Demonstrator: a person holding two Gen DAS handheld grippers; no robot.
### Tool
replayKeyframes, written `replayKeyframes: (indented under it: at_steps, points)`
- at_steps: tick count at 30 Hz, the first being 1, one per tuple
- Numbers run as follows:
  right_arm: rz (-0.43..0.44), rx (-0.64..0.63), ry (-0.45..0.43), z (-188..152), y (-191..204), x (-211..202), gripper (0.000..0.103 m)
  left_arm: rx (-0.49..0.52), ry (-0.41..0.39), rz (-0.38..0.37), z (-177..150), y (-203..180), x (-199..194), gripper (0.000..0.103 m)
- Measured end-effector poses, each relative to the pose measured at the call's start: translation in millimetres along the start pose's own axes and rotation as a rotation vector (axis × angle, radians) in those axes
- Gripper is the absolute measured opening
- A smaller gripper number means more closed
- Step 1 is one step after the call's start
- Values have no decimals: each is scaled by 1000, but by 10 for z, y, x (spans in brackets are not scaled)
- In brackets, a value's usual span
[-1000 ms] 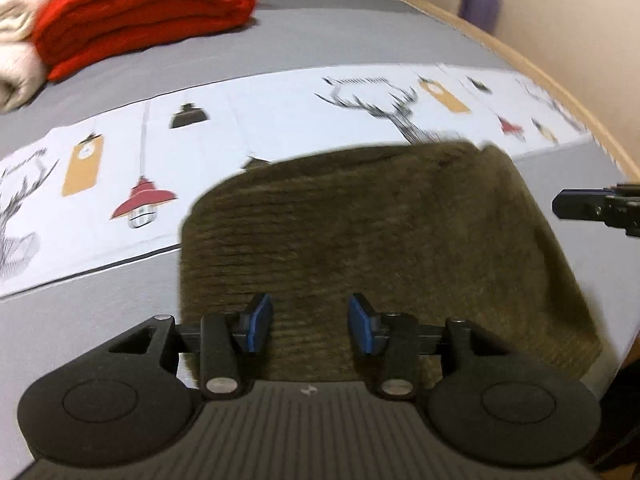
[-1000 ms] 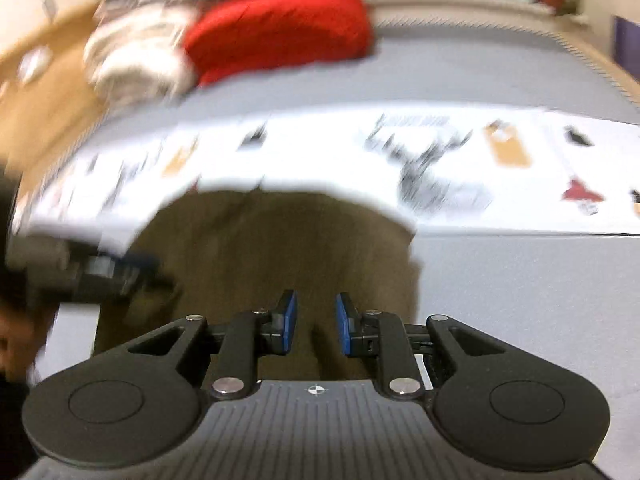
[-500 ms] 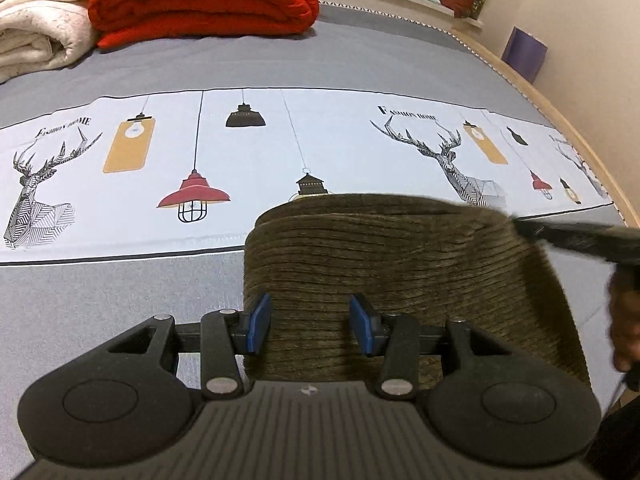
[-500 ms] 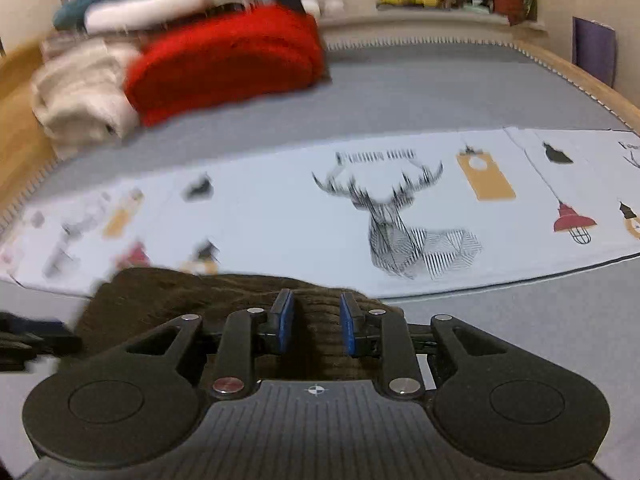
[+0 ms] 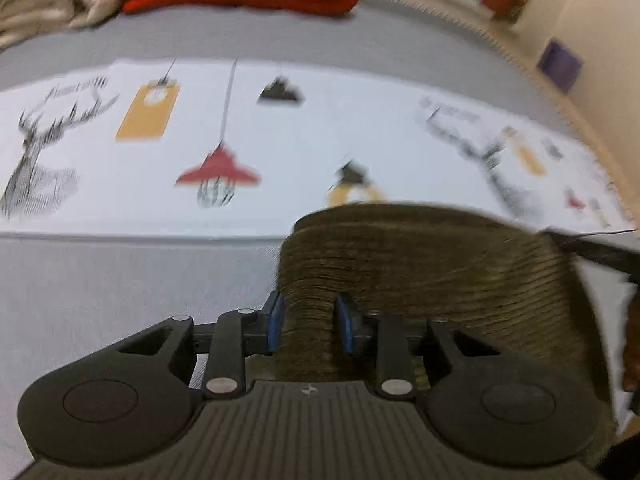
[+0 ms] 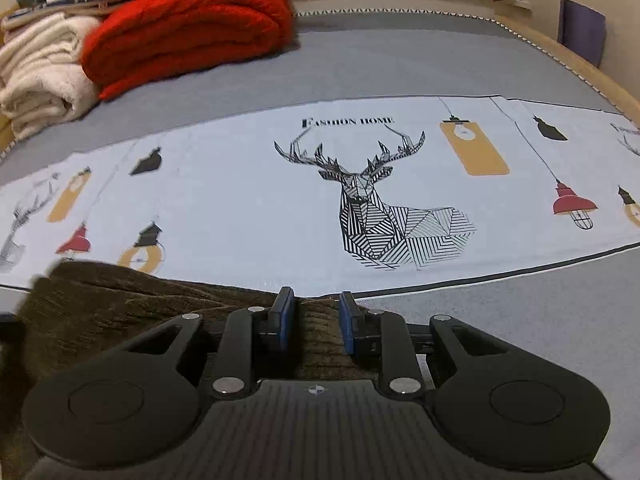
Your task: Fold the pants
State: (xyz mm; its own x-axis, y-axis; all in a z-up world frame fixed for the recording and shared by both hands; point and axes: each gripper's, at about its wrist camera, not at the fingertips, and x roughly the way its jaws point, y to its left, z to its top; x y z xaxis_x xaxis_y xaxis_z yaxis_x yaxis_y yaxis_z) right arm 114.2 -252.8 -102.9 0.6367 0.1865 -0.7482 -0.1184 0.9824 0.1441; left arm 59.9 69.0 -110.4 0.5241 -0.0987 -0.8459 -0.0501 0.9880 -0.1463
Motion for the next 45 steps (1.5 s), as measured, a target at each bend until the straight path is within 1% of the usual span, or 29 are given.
replayKeyframes:
  at_steps: [2,3,5,8,10,12,13,14,16,17,18,19,20,21,22,23,25,27,29,30,31,32,35,36,37,38,40,42,45]
  points:
    - [17,11,-31,-29,-13,-155,30,-3,-9,12,-17,2,-7,32]
    - [12,4,-47,-58,3,-280,34,4,-22,17,-22,-11,-59,32]
    - [11,-38,-59,-141,50,-518,35,7,-53,12,-40,-24,-213,32]
    - [69,-132,-44,-380,142,-864,40,9,-83,-69,-95,-24,-462,33]
    - [65,-198,21,-596,205,-961,45,42,-63,-90,-188,-48,-508,34]
    - [23,-255,145,-842,234,-899,46,108,0,-26,-331,-114,-402,36]
    - [0,-291,185,-955,251,-863,47,145,5,14,-401,-145,-363,41]
    - [-15,-316,178,-1022,276,-878,47,169,-10,46,-445,-168,-373,41]
    - [-23,-295,152,-996,320,-976,49,199,-31,74,-487,-213,-494,43]
    - [-22,-258,139,-968,326,-1051,50,207,-40,84,-511,-231,-587,48]
    - [-5,-208,115,-948,317,-1166,55,216,-50,98,-544,-249,-685,52]
    - [11,-169,89,-947,309,-1289,65,224,-64,113,-583,-260,-788,62]
    - [19,-145,66,-961,314,-1415,70,222,-81,129,-626,-266,-900,75]
    - [17,-128,39,-984,323,-1565,80,211,-95,145,-673,-271,-1016,80]
    - [13,-118,12,-1011,332,-1708,83,200,-106,157,-709,-271,-1117,83]
    - [13,-108,-19,-1052,336,-1855,89,185,-115,165,-755,-269,-1230,83]
    - [36,-83,-83,-1151,324,-2158,97,158,-135,170,-873,-313,-1469,87]
    - [50,-38,-131,-1247,294,-2379,100,139,-174,193,-1005,-379,-1706,92]
    - [50,24,-162,-1337,256,-2543,102,111,-234,249,-1186,-465,-1941,100]
    - [46,49,-172,-1387,238,-2594,102,91,-256,260,-1274,-510,-2037,101]
    - [33,59,-175,-1416,238,-2630,102,76,-262,241,-1337,-532,-2095,102]
    - [14,62,-181,-1441,247,-2657,102,60,-261,214,-1409,-570,-2147,102]
    - [-20,31,-198,-1482,289,-2704,102,24,-258,197,-1631,-683,-2186,102]
    - [-26,22,-195,-1500,298,-2701,102,26,-248,167,-1715,-710,-2155,102]
    - [-30,16,-193,-1522,306,-2701,102,36,-225,137,-1790,-734,-2095,102]
    - [-33,10,-191,-1541,318,-2692,102,48,-183,126,-1842,-769,-2004,102]
    - [-48,-7,-183,-1573,346,-2643,102,60,-124,137,-1866,-833,-1880,102]
    - [-72,-11,-170,-1593,368,-2557,102,79,-135,145,-1853,-894,-1838,102]
    - [-76,-2,-137,-1596,408,-2458,102,112,-166,149,-1821,-953,-1812,102]
